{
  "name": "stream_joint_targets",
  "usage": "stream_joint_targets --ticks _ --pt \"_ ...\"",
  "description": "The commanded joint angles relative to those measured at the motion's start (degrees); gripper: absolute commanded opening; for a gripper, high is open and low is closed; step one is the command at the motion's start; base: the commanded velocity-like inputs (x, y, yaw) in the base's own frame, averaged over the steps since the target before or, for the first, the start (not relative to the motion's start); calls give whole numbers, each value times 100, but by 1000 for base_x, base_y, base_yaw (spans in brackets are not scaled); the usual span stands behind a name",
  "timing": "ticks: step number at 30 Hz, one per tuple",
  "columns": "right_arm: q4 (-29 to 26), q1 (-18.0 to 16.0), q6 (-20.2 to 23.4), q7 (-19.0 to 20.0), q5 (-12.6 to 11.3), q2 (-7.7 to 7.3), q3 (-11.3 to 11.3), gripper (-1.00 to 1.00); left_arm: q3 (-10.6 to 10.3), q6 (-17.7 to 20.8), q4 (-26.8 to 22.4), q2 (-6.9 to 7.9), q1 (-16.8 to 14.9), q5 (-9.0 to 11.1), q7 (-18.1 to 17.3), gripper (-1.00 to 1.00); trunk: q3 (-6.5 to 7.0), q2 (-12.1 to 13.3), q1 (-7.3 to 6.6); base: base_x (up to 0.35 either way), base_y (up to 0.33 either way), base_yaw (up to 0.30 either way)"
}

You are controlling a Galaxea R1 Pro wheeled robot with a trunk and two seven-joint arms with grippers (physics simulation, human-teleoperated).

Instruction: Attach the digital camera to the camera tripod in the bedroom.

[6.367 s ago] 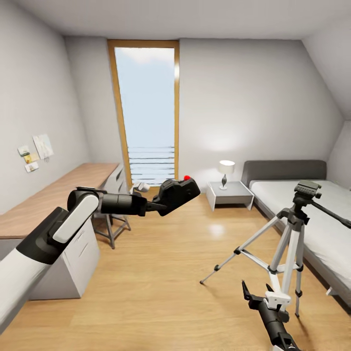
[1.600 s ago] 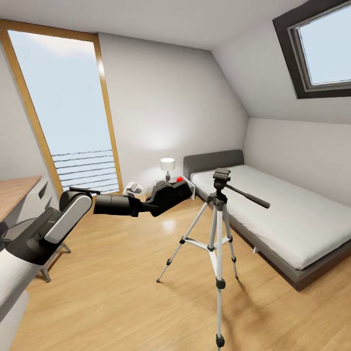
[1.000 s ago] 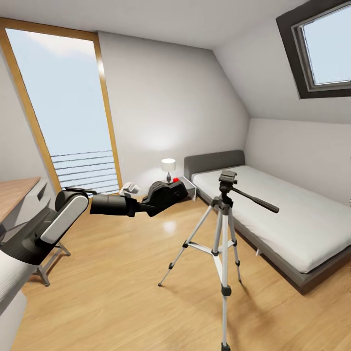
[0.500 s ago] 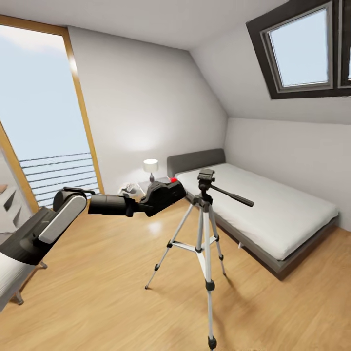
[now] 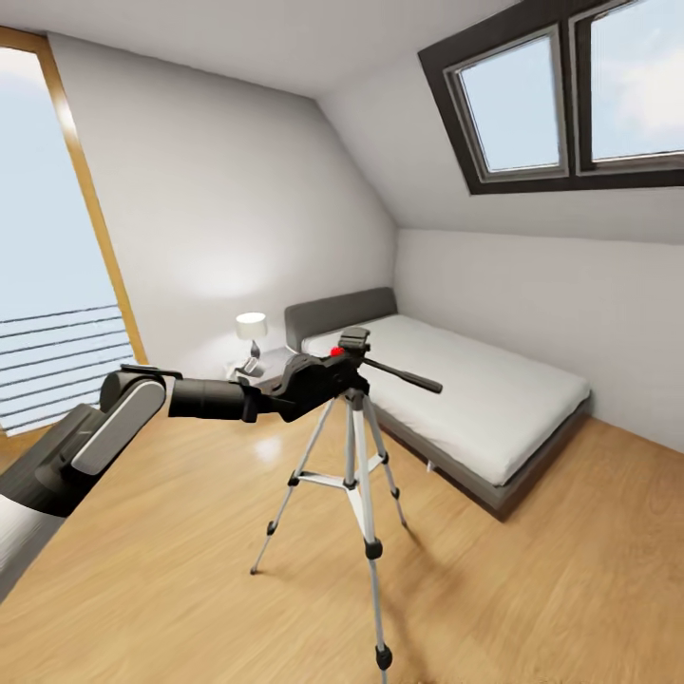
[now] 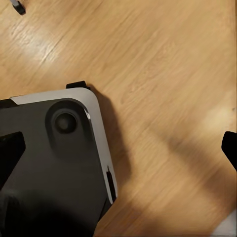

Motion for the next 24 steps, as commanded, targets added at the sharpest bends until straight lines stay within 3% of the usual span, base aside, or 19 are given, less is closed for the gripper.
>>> stream_joint_targets --ticks 1,7,16,24 --pt "24 -13 -38 14 -53 5 44 100 -4 12 -3 21 -7 -4 -39 -100 -13 -13 4 16 53 -300" --pt "21 -13 -40 16 -58 8 38 100 -4 16 -3 41 -7 -4 -39 -100 -13 -13 4 78 139 -208" --pt "21 -13 -40 17 -58 10 36 100 -4 20 -13 47 -7 -4 -39 -100 -13 -13 4 192 231 -29" --pt "21 -13 -40 17 -55 10 36 100 -4 15 -14 48 -7 -4 -39 -100 -13 -13 4 80 63 -105"
